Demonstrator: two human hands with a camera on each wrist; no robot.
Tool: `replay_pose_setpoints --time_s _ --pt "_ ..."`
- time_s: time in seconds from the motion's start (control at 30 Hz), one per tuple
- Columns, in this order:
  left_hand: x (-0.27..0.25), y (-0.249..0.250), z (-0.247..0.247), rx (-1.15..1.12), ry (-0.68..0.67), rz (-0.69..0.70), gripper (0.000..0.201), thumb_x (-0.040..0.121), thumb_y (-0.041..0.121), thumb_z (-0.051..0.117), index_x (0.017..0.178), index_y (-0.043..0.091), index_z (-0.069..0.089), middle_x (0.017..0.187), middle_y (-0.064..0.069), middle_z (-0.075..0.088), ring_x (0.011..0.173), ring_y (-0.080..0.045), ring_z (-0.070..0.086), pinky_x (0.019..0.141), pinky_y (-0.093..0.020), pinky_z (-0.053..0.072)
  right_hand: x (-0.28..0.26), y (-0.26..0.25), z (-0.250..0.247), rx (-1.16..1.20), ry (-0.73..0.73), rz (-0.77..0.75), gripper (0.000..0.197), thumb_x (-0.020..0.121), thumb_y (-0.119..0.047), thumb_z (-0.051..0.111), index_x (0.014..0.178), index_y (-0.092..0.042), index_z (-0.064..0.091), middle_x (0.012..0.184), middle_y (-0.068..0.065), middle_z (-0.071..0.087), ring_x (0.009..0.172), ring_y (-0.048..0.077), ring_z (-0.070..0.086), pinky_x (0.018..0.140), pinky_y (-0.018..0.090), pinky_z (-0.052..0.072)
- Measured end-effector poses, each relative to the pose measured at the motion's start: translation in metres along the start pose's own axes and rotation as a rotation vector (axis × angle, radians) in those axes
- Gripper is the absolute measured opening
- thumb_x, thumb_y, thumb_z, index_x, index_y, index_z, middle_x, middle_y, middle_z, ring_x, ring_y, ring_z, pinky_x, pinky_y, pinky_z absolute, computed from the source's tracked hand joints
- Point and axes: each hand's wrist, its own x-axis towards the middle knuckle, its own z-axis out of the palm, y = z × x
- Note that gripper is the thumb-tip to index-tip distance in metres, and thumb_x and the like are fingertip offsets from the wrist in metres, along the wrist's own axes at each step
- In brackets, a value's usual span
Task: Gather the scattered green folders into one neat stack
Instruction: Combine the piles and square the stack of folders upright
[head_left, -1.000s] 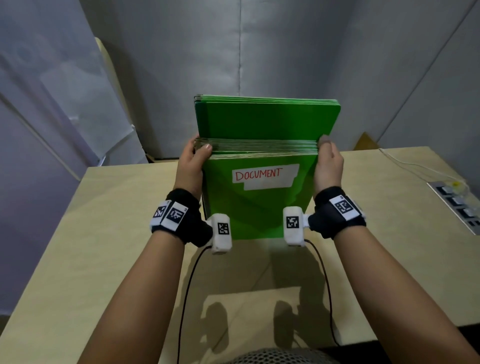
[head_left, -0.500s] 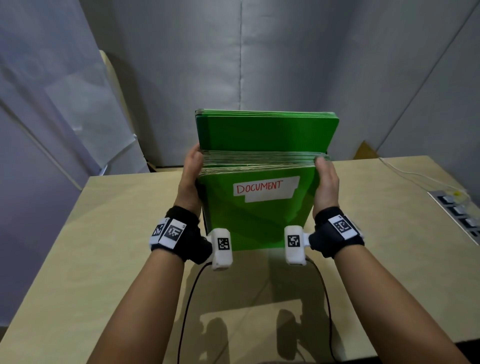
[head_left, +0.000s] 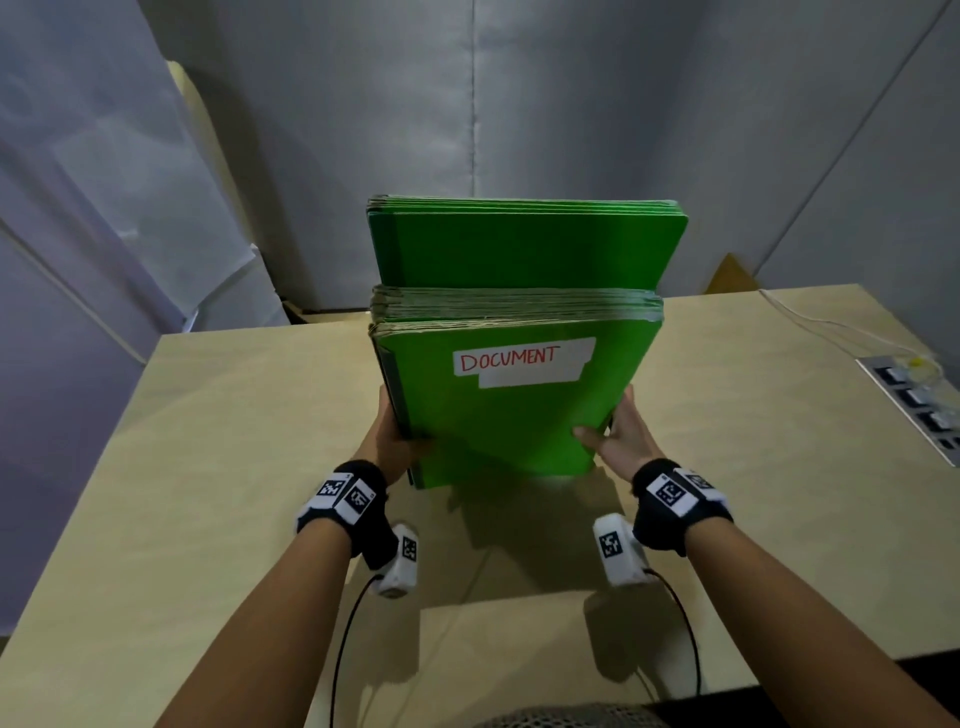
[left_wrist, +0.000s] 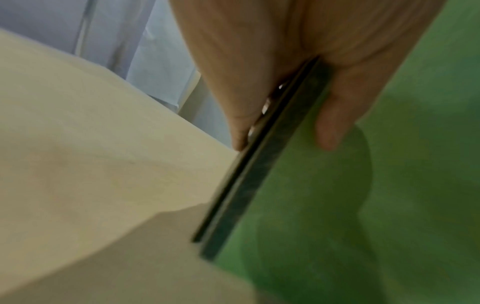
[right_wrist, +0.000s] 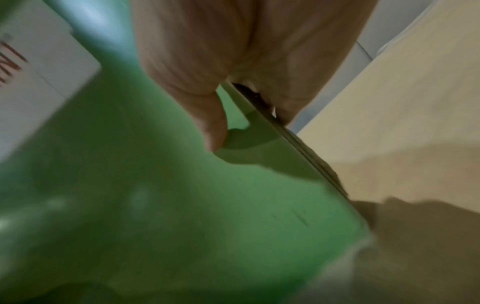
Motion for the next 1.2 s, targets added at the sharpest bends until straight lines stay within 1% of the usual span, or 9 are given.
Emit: replay_pose_setpoints --time_s 0.23,0.47,0.6,0.7,0.77,0.8,0.87,1.0,1.2 --pt "0.004 0.006 0.001 0.203 0.024 0.042 0.072 0.083 -0.002 0.066 0.146 0.010 0.032 0.141 -0.009 0.048 0.131 -0.028 0.045 0.106 -0.055 0.040 0.014 0.017 0.010 -0.024 0.058 0.031 0.052 0.089 0.000 0.060 0.133 -0.006 0.032 0.115 0.001 0.047 0.113 0.017 0.046 0.103 0.033 0.039" --pt "0.016 0.001 0.008 0.243 0.095 0.050 0.066 0.085 -0.012 0.061 0.143 0.005 0.034 0.131 -0.004 0.048 0.119 -0.014 0.042 0.100 -0.030 0.038 0.024 0.018 0.009 -0.054 0.097 0.043 0.053 0.087 0.002 0.062 0.132 -0.002 0.035 0.116 0.005 0.049 0.112 0.018 0.047 0.099 0.028 0.038" --pt "0.017 -0.001 0.004 0.171 0.043 -0.024 0.091 0.068 0.012 0.080 0.146 0.010 0.034 0.140 -0.009 0.050 0.128 -0.028 0.048 0.103 -0.050 0.045 0.017 0.015 0.008 -0.002 0.098 0.042 0.056 0.082 -0.003 0.070 0.131 -0.008 0.041 0.119 0.005 0.049 0.108 0.015 0.049 0.097 0.029 0.042" --pt "0.022 -0.004 0.002 0.046 0.063 0.045 0.124 0.046 0.045 0.090 0.144 -0.002 0.030 0.137 -0.014 0.049 0.122 -0.023 0.052 0.091 -0.027 0.053 0.021 0.014 0.004 0.059 0.087 0.057 0.056 0.080 -0.003 0.071 0.129 -0.011 0.044 0.121 0.005 0.054 0.110 0.018 0.051 0.097 0.032 0.044" --pt "0.024 -0.004 0.004 0.012 0.057 0.052 0.118 0.051 0.034 0.091 0.142 -0.008 0.030 0.130 -0.012 0.052 0.112 -0.011 0.059 0.083 -0.018 0.055 0.023 0.016 0.006 0.052 0.096 0.090 0.054 0.083 0.000 0.067 0.130 -0.011 0.043 0.125 0.008 0.053 0.111 0.018 0.050 0.102 0.036 0.042" --pt "0.024 -0.006 0.005 0.025 0.057 0.036 0.106 0.058 0.017 0.087 0.143 -0.008 0.030 0.128 -0.009 0.053 0.110 -0.006 0.060 0.083 -0.020 0.056 0.024 0.017 0.008 0.045 0.096 0.102 0.054 0.084 0.003 0.064 0.132 -0.010 0.041 0.125 0.007 0.051 0.111 0.016 0.047 0.104 0.036 0.041" --pt "0.020 -0.012 0.008 0.049 0.053 -0.020 0.092 0.067 -0.003 0.074 0.147 0.000 0.028 0.135 -0.013 0.051 0.117 -0.017 0.057 0.091 -0.038 0.054 0.023 0.021 0.012 -0.001 0.081 0.094 0.053 0.087 0.004 0.060 0.134 -0.007 0.037 0.118 0.002 0.046 0.112 0.014 0.043 0.107 0.036 0.038" --pt "0.018 -0.026 0.008 0.194 0.044 -0.064 0.084 0.078 -0.003 0.069 0.149 0.009 0.027 0.141 -0.017 0.048 0.106 -0.018 0.058 0.083 -0.040 0.054 0.017 0.030 0.014 -0.088 0.057 0.072 0.046 0.092 -0.002 0.055 0.134 -0.005 0.035 0.114 -0.001 0.043 0.111 0.014 0.042 0.103 0.032 0.036" --pt "0.031 -0.010 0.009 0.316 0.058 -0.203 0.070 0.083 0.000 0.070 0.142 0.009 0.032 0.138 -0.018 0.050 0.124 -0.037 0.051 0.099 -0.053 0.047 0.031 0.024 0.004 -0.048 0.082 0.182 0.044 0.092 0.000 0.054 0.130 -0.003 0.033 0.127 0.014 0.053 0.120 0.028 0.050 0.106 0.044 0.040"
